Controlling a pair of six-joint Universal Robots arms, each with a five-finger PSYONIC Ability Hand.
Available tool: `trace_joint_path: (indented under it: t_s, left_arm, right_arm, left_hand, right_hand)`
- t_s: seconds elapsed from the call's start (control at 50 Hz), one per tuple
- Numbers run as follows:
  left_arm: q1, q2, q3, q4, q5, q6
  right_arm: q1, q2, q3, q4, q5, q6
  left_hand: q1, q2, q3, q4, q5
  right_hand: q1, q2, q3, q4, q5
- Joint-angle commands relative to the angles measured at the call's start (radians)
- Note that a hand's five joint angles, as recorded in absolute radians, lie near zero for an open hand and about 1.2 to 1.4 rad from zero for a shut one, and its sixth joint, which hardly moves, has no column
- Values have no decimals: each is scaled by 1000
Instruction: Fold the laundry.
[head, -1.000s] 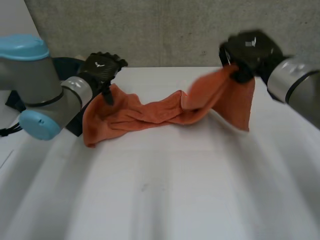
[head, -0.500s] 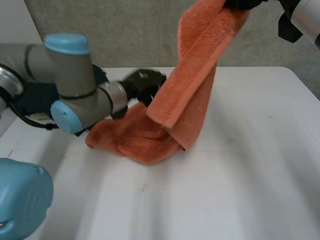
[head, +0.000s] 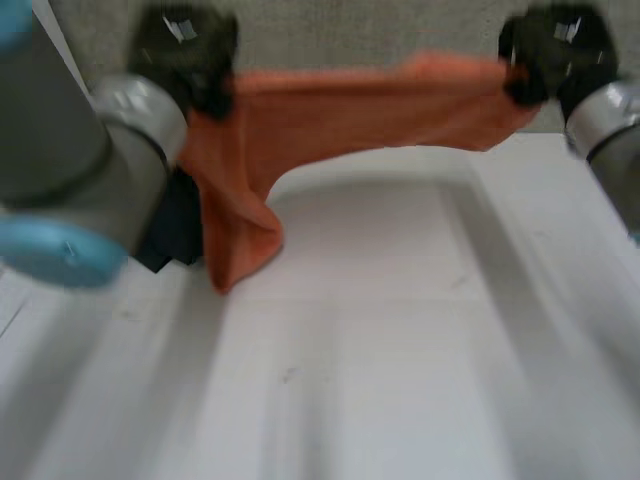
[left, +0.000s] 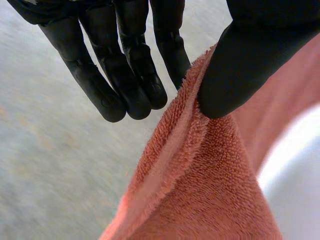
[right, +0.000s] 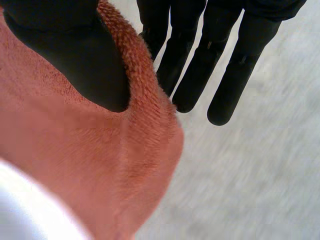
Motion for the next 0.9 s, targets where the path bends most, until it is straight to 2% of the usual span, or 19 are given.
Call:
trace_joint_path:
  t_s: [0.02,0.14,0.22,0.24,0.3,0.32,0.38,0.44,0.5,0.6,0.64,0.8,0.9]
  left_arm:
    - [-117,-150,-266,122,-29,49]
    - [-145,-320,-203,82,-69,9]
    - [-155,-342,-152,14,-66,-25]
    - [-154,-339,-142,-5,-65,-36]
    - [-146,-316,-140,-29,-59,-42]
    - [-133,-288,-145,-33,-57,-42]
    - [-93,-218,-184,-35,-56,-37]
    - [-51,-153,-229,-32,-45,-27]
    - [8,-81,-290,-20,7,4]
    - [114,-15,-365,-9,121,96]
    - [201,-9,-390,-7,191,177]
    - [386,-61,-392,-26,340,384]
    - [447,-107,-389,-18,397,461]
  right_arm:
    - [-41,167,210,-68,-47,-25]
    - [-47,305,196,-73,-41,-92]
    - [-49,320,182,-30,-42,-146]
    - [-47,314,178,-2,-46,-166]
    - [-43,290,170,48,-46,-196]
    - [-38,264,165,91,-46,-224]
    - [-23,212,151,189,-41,-294]
    - [-16,182,138,261,-47,-377]
    - [-7,153,115,364,-47,-508]
    - [20,139,66,533,-49,-687]
    - [45,162,24,619,-55,-750]
    - [105,291,-82,700,-50,-773]
    - [120,372,-140,693,-23,-773]
  left_hand:
    - [239,202,211,202,264]
    - [204,167,177,168,229]
    - [-7,-44,-34,-43,18]
    - [-214,-251,-241,-250,-189]
    - [-491,-528,-519,-527,-466]
    - [-634,-671,-662,-671,-609]
    - [-835,-872,-862,-871,-810]
    - [-868,-904,-895,-904,-842]
    - [-903,-940,-930,-939,-878]
    - [-932,-969,-960,-969,-907]
    - [-930,-966,-957,-966,-904]
    - [-909,-946,-937,-945,-884]
    - [-906,-943,-934,-942,-881]
  right_hand:
    - [269,214,208,199,233]
    - [269,214,208,199,233]
    - [269,214,208,199,233]
    - [269,214,208,199,233]
    - [-3,-58,-64,-73,-40]
    - [-301,-356,-362,-371,-337]
    - [-591,-645,-652,-661,-627]
    - [-732,-787,-793,-802,-769]
    - [-762,-817,-823,-832,-798]
    - [-762,-817,-823,-832,-798]
    - [-762,-817,-823,-832,-798]
    - [-709,-764,-770,-779,-746]
    - [-656,-711,-717,-726,-693]
